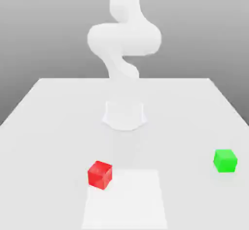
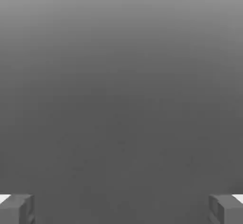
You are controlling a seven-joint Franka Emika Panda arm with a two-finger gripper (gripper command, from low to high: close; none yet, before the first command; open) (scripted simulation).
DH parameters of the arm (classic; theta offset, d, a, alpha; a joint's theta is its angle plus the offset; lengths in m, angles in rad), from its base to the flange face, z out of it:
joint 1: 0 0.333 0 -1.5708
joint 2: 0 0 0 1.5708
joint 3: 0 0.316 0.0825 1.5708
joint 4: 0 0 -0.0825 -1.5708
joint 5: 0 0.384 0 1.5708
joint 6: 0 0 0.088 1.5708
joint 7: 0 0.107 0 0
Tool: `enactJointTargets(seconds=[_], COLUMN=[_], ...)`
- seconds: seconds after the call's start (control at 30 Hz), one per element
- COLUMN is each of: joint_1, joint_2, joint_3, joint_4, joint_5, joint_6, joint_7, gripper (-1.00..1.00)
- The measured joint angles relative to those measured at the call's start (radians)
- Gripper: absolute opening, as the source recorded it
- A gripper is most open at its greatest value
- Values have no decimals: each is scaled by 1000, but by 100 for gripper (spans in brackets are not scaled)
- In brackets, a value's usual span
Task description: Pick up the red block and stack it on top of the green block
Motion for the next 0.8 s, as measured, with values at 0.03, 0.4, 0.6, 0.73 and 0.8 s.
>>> enactJointTargets(seconds=[0.03,0.4,0.6,0.73,0.8], joint_1=[-9,-100,-139,-143,-149], joint_2=[35,417,672,824,897], joint_3=[0,-10,-32,-26,-19], joint_4=[-28,-324,-486,-483,-474], joint_5=[-1,-14,-2,17,25], joint_6=[24,286,462,588,650], joint_7=[12,142,204,197,191], gripper=[0,0,0,0,0])
